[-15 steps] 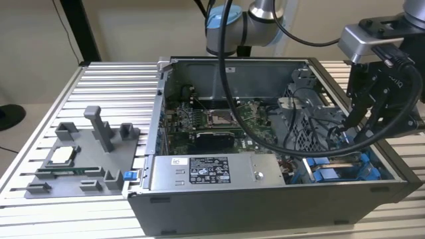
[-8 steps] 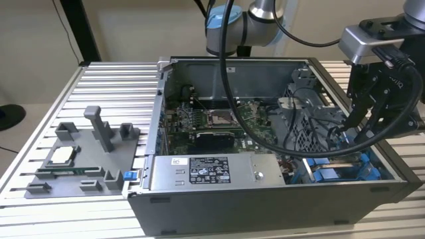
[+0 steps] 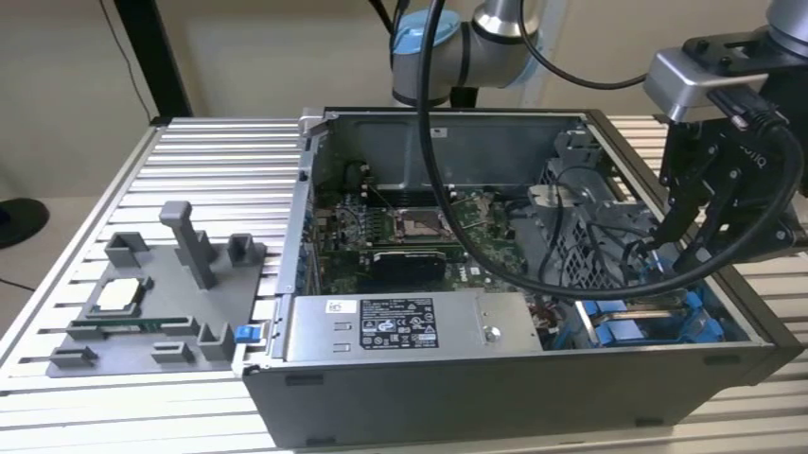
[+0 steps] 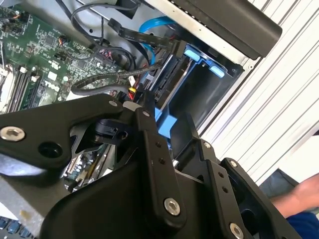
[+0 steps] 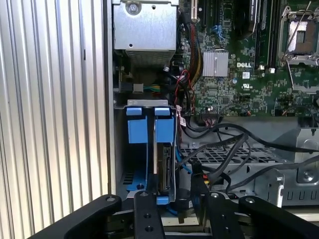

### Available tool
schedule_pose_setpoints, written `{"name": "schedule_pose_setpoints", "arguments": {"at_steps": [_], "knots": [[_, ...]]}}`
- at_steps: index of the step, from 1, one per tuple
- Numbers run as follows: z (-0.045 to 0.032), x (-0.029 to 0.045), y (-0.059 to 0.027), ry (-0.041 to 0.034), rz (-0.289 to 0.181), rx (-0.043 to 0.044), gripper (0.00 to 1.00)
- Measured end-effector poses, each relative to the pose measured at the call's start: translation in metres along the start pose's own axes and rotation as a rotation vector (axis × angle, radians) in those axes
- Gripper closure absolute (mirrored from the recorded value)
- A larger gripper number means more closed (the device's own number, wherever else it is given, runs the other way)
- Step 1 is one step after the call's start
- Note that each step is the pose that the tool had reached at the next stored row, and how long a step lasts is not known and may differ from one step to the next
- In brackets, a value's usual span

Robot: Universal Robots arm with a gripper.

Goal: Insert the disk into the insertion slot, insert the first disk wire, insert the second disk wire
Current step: 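Insert the first disk wire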

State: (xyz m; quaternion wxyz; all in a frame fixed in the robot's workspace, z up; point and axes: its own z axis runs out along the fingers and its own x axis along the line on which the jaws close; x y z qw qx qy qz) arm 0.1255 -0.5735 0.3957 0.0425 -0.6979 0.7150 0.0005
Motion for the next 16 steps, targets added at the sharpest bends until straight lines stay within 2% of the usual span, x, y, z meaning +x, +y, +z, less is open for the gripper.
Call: {"name": "schedule_pose_setpoints", "arguments": {"at_steps": [6, 16], "knots": [[-0.0003, -0.0037, 0.0079, -0.0002, -0.004, 0.0003, 0.00], [0.0053, -0.0127, 0.0092, -0.0021, -0.023, 0.0070, 0.00]]}}
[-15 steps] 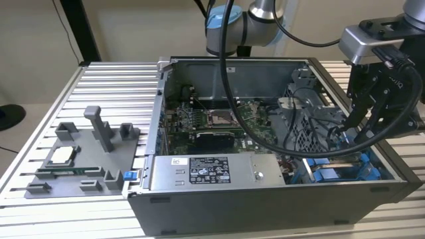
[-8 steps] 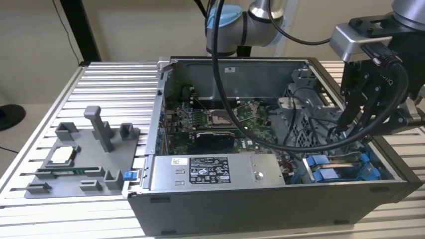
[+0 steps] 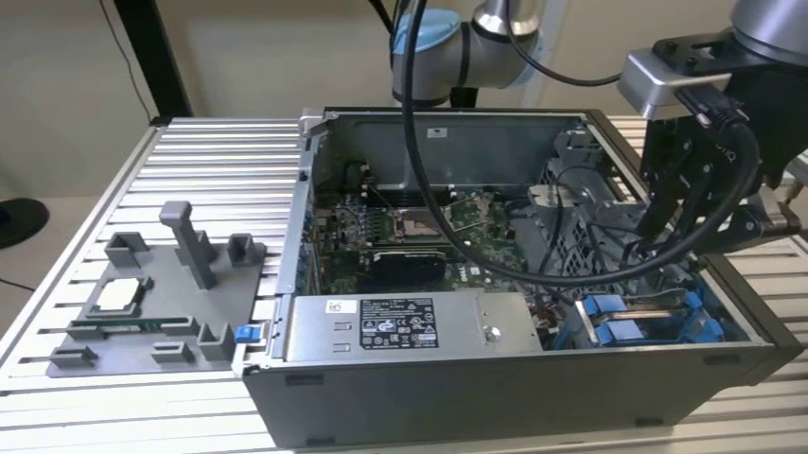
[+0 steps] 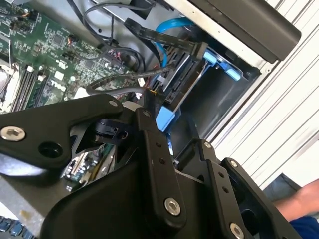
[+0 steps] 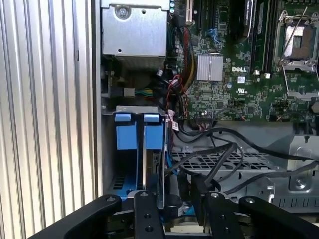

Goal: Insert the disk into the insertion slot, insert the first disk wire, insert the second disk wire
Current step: 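Insert the first disk wire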

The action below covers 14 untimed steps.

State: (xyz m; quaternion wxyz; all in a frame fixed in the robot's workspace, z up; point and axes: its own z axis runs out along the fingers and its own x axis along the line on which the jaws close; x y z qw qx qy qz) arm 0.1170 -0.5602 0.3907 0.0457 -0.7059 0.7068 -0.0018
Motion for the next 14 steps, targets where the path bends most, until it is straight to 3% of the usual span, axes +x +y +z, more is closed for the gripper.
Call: {"name": "schedule_pose_setpoints", "arguments": {"at_steps": [4, 10, 14], "knots": [[0.0018, -0.0006, 0.0002, -0.0047, -0.008, -0.0005, 0.00], [0.0034, -0.0006, 0.0003, -0.0388, -0.008, -0.0004, 0.00], [0.0034, 0.0015, -0.0012, -0.0457, -0.009, -0.0010, 0.00]]}}
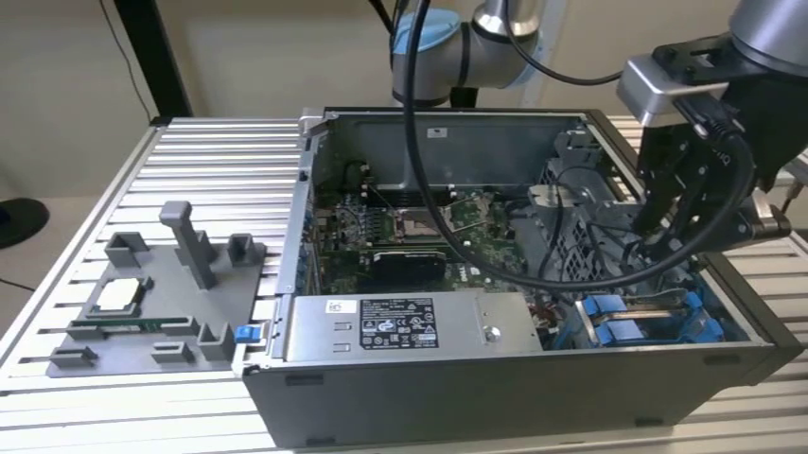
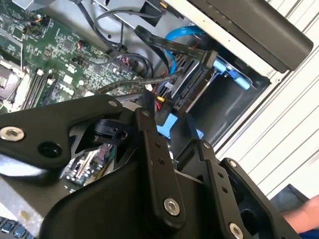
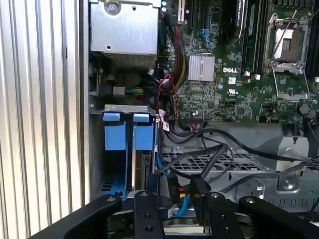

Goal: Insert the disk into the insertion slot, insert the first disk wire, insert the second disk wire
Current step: 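Insert the first disk wire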

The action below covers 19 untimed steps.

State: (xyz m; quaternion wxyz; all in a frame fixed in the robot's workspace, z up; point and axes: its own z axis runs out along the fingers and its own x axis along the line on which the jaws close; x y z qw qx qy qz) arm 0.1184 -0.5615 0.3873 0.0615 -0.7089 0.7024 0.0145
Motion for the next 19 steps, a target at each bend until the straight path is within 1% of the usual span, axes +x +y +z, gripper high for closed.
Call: {"name": "schedule_pose_setpoints", "arguments": {"at_steps": [1, 4, 6, 7, 8, 11, 15, 16, 17, 19], "knots": [[-0.0001, 0.0008, -0.0001, -0.0010, 0.000, -0.0006, 0.00], [0.0000, 0.0033, -0.0001, -0.0021, 0.001, -0.0088, 0.00], [0.0001, 0.0045, -0.0001, -0.0043, 0.001, -0.0106, 0.00], [0.0001, 0.0048, -0.0001, -0.0069, 0.002, -0.0107, 1.00], [0.0001, 0.0048, -0.0001, -0.0114, 0.002, -0.0107, 1.00], [0.0004, 0.0048, -0.0001, -0.0335, 0.003, -0.0103, 1.00], [0.0007, 0.0049, -0.0001, -0.0596, 0.005, -0.0097, 1.00], [0.0008, 0.0049, -0.0001, -0.0641, 0.005, -0.0097, 1.00], [0.0007, 0.0049, -0.0001, -0.0664, 0.005, -0.0096, 1.00], [0.0007, 0.0048, -0.0001, -0.0685, 0.005, -0.0096, 1.00]]}}
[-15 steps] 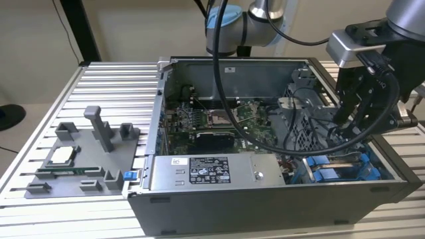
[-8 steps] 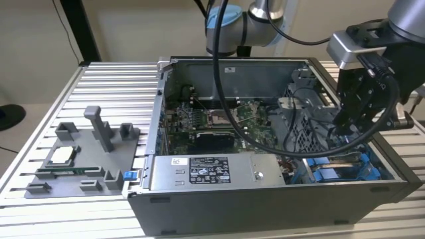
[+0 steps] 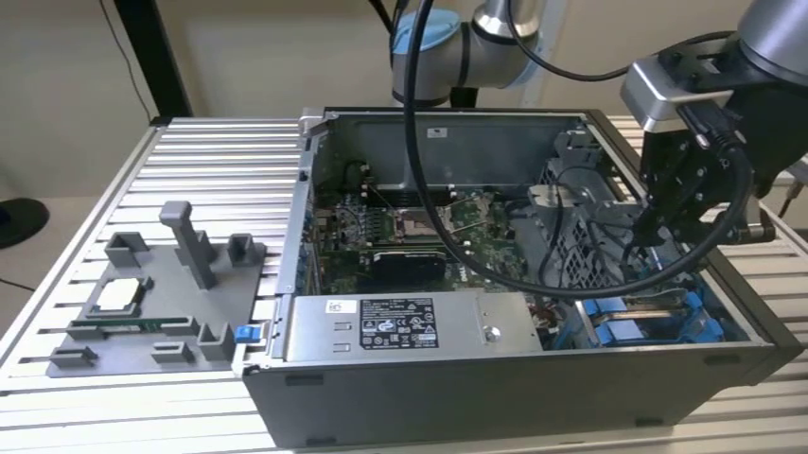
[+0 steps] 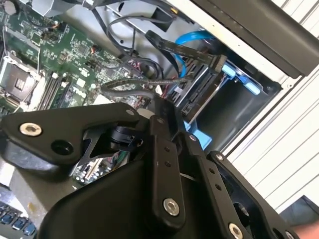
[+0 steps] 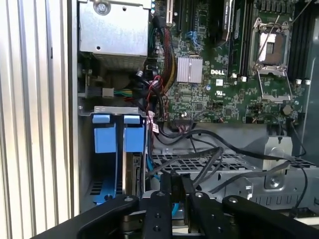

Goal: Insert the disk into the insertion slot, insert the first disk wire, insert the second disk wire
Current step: 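Insert the first disk wire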

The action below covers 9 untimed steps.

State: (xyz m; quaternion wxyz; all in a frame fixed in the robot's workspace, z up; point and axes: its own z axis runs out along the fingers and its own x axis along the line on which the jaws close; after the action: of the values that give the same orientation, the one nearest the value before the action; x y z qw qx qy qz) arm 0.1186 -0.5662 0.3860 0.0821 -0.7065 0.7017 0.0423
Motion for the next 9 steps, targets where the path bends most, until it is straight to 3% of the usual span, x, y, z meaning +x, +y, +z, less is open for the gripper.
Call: {"name": "schedule_pose_setpoints", "arguments": {"at_steps": [5, 7, 9], "knots": [[0.0000, 0.0001, 0.0000, -0.0013, 0.000, -0.0010, 1.00], [0.0000, 0.0009, -0.0007, -0.0007, 0.002, -0.0103, 1.00], [0.0002, 0.0019, -0.0021, 0.0016, 0.004, -0.0250, 1.00]]}}
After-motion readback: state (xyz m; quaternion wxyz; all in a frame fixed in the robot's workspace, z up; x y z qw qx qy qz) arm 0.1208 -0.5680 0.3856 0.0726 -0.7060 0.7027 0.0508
